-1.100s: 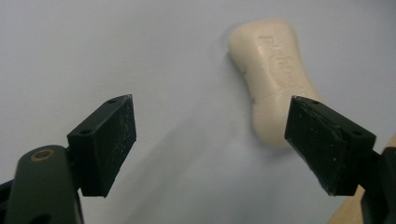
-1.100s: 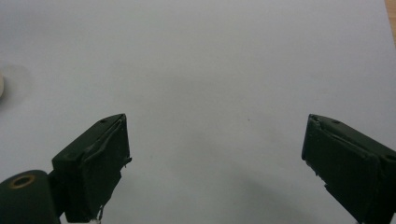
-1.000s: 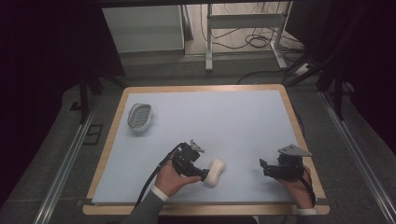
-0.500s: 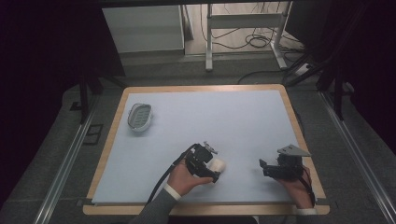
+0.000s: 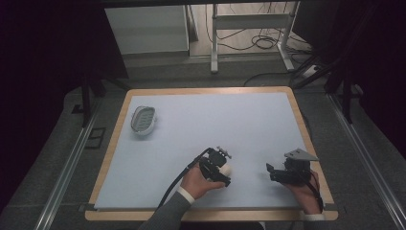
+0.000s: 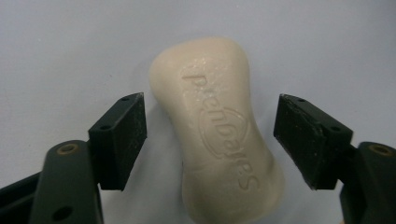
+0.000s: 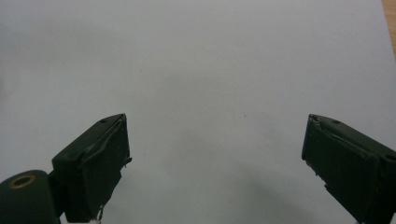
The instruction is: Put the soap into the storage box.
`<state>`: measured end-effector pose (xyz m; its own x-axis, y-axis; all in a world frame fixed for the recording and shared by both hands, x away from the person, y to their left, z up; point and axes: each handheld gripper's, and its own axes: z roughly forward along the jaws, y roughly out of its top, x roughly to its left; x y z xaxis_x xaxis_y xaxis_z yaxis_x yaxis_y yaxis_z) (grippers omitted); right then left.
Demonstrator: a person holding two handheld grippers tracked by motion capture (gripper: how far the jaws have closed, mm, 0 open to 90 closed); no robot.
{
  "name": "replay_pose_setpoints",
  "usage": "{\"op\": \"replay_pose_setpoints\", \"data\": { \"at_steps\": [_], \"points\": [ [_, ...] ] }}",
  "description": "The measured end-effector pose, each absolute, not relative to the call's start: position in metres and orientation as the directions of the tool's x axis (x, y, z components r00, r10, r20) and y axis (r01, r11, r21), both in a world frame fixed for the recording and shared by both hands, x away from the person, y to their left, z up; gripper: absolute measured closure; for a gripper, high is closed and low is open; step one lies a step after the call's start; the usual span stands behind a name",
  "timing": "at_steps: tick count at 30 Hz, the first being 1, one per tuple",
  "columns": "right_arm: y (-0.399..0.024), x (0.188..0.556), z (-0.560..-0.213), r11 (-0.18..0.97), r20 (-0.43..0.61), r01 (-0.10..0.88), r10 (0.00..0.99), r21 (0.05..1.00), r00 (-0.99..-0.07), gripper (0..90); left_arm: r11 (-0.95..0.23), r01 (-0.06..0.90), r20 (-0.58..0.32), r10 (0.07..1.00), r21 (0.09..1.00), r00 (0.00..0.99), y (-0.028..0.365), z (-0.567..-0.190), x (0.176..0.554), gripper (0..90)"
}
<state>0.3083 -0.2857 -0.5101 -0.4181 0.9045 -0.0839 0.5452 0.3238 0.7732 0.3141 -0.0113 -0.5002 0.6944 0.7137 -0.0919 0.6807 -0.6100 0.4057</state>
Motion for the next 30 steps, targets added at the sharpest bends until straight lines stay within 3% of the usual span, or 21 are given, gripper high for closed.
{"op": "replay_pose_setpoints", "data": {
  "at_steps": [4, 16, 24, 30],
  "points": [
    [-0.286, 0.308, -0.510, 0.324, -0.086, 0.545, 0.905, 0.773, -0.417, 7.6, -0.618, 0.679, -0.074, 0.716, 0.397, 0.694, -0.014, -0.503, 0.312, 29.2],
    [-0.286, 0.308, -0.511, 0.327, -0.089, 0.546, 0.905, 0.771, -0.417, 7.6, -0.632, 0.676, -0.056, 0.713, 0.378, 0.699, -0.013, -0.504, 0.315, 47.7],
    [-0.286, 0.308, -0.510, 0.327, -0.090, 0.543, 0.905, 0.773, -0.417, 7.6, -0.670, 0.644, -0.041, 0.680, 0.369, 0.732, -0.010, -0.503, 0.315, 49.4],
    [-0.288, 0.308, -0.510, 0.324, -0.091, 0.542, 0.907, 0.775, -0.412, 7.6, -0.673, 0.634, -0.087, 0.657, 0.380, 0.749, 0.003, -0.500, 0.320, 49.6]
  ]
}}
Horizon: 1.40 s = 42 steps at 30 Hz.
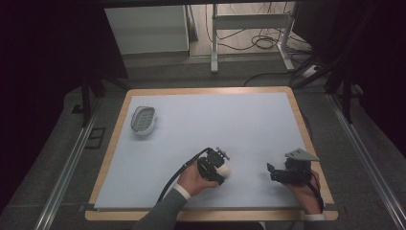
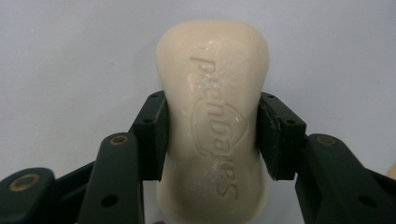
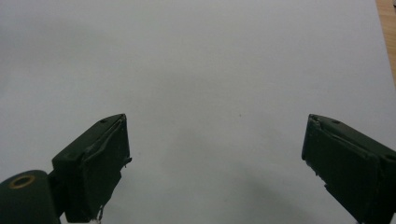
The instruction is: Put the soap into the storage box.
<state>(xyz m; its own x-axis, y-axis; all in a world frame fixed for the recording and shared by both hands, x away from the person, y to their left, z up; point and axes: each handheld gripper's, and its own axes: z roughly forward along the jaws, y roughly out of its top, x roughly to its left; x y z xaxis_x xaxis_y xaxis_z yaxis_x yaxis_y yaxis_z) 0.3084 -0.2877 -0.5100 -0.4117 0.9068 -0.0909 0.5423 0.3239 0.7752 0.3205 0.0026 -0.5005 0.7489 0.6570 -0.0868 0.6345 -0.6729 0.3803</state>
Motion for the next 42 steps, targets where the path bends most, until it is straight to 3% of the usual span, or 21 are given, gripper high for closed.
{"op": "replay_pose_setpoints", "data": {
  "at_steps": [7, 42],
  "points": [
    [-0.289, 0.308, -0.510, 0.319, -0.088, 0.543, 0.909, 0.777, -0.407, 7.6, -0.627, 0.655, -0.138, 0.670, 0.421, 0.730, 0.025, -0.489, 0.328, 49.7],
    [-0.290, 0.309, -0.511, 0.318, -0.092, 0.546, 0.912, 0.775, -0.400, 7.6, -0.572, 0.673, -0.144, 0.702, 0.469, 0.697, 0.069, -0.469, 0.345, 49.8]
  ]
}}
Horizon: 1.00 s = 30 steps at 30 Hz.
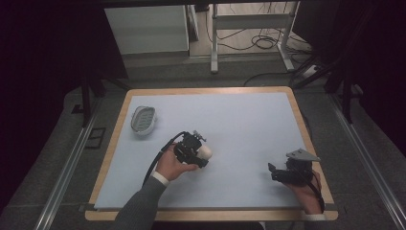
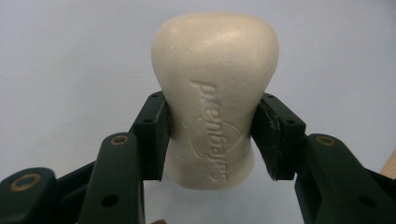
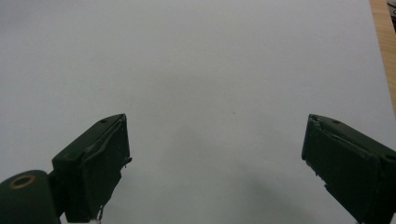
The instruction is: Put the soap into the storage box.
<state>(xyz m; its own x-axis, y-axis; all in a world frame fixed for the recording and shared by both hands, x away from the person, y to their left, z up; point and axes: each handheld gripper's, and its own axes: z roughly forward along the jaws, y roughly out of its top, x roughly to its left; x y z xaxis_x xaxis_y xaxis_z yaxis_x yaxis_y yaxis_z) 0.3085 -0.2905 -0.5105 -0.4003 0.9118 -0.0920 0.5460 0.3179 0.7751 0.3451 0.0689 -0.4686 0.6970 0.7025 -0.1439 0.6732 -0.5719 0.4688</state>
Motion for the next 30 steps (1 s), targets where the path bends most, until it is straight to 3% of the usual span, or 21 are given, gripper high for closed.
{"op": "replay_pose_setpoints", "data": {
  "at_steps": [30],
  "points": [
    [-0.291, 0.309, -0.512, 0.317, -0.096, 0.555, 0.916, 0.769, -0.390, 7.7, -0.489, 0.689, -0.132, 0.757, 0.535, 0.640, 0.116, -0.449, 0.357, 49.8]
  ]
}}
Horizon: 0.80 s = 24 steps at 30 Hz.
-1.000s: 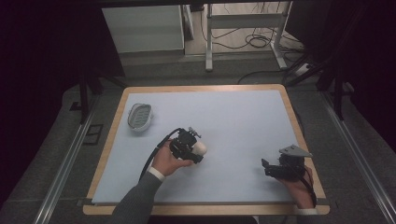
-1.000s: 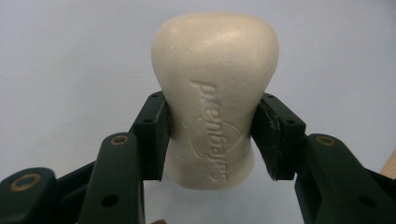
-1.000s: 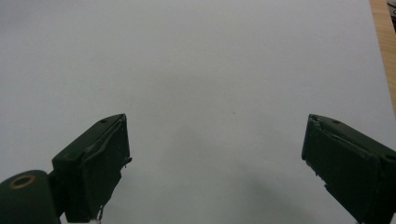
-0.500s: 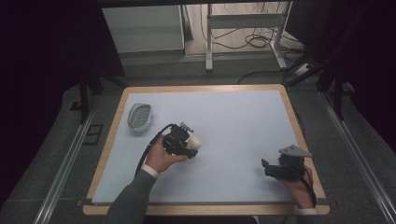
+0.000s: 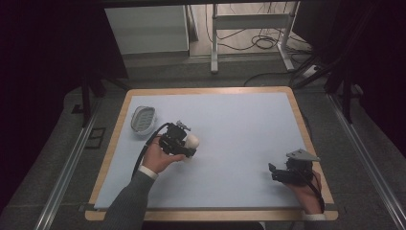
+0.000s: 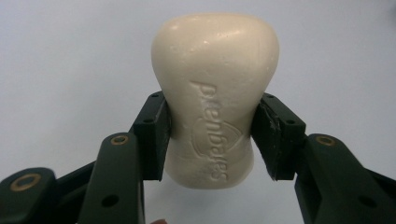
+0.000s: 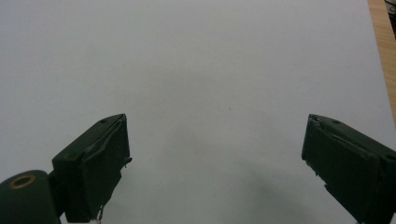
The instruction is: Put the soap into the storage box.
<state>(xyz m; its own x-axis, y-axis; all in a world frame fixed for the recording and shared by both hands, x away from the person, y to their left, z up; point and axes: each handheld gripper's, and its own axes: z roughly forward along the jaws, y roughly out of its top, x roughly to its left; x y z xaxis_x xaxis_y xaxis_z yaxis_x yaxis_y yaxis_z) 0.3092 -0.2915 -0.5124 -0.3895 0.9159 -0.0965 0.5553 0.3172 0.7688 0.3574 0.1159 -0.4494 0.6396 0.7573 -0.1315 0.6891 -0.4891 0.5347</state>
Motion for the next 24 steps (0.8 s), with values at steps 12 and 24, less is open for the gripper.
{"op": "replay_pose_setpoints", "data": {
  "at_steps": [12, 24],
  "points": [
    [-0.291, 0.309, -0.513, 0.317, -0.095, 0.558, 0.916, 0.767, -0.390, 7.6, -0.445, 0.700, -0.140, 0.782, 0.558, 0.608, 0.139, -0.445, 0.364, 49.8],
    [-0.292, 0.310, -0.513, 0.314, -0.096, 0.560, 0.918, 0.766, -0.384, 7.7, -0.413, 0.712, -0.126, 0.812, 0.568, 0.570, 0.163, -0.436, 0.371, 49.8]
  ]
}}
